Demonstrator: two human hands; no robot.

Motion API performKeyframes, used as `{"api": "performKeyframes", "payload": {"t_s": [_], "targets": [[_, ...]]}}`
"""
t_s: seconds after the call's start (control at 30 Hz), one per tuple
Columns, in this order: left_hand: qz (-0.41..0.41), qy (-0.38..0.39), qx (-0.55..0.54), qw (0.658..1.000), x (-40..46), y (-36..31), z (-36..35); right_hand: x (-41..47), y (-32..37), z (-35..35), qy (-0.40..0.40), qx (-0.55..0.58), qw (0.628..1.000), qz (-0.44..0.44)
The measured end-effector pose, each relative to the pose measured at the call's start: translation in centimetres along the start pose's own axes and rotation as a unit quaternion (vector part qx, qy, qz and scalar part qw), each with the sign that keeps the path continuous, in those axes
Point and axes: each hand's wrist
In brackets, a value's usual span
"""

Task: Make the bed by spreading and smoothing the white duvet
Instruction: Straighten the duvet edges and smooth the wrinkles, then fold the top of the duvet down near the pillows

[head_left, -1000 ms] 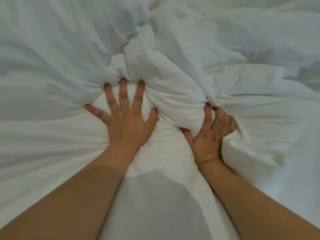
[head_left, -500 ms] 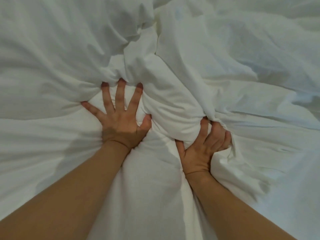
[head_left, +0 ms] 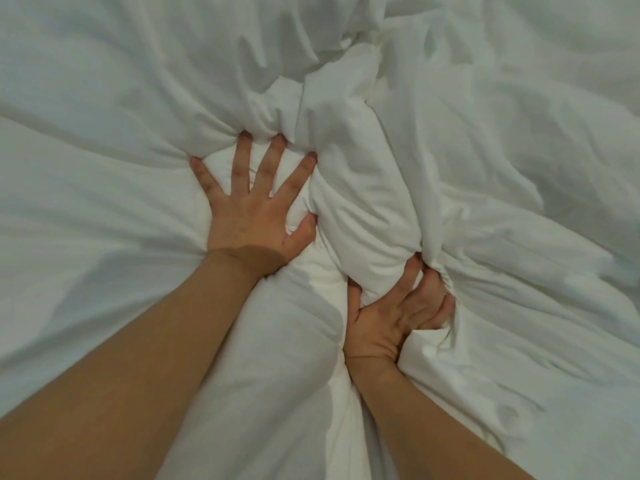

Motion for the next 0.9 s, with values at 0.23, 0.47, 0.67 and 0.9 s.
{"api": "performKeyframes", "payload": {"t_s": [0.23, 0.47, 0.67, 0.9], "targets": [[0.045, 0.055, -0.019, 0.997, -1.8, -1.5, 1.6, 0.3, 0.3, 0.2, -0.011, 0.019, 1.000, 0.002], [0.108, 0.139, -0.216, 0.960, -7.4, -5.8, 9.1, 1.3, 1.4, 4.6, 0.164, 0.054, 0.985, -0.017], [0.028, 0.144, -0.150, 0.978, -16.5, -10.2, 11.8, 6.2, -2.9, 15.2, 0.358, 0.108, 0.927, 0.018], [0.001, 0.207, -0.165, 0.964, -21.7, -14.8, 11.8, 7.1, -8.2, 22.0, 0.436, -0.127, 0.891, -0.005]]}}
Point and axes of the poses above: each hand's wrist, its own x-axis towards the middle knuckle, its own z-axis out of the back of the hand, y = z × x, and after that the axes turned 7 degrees about -z, right-handed
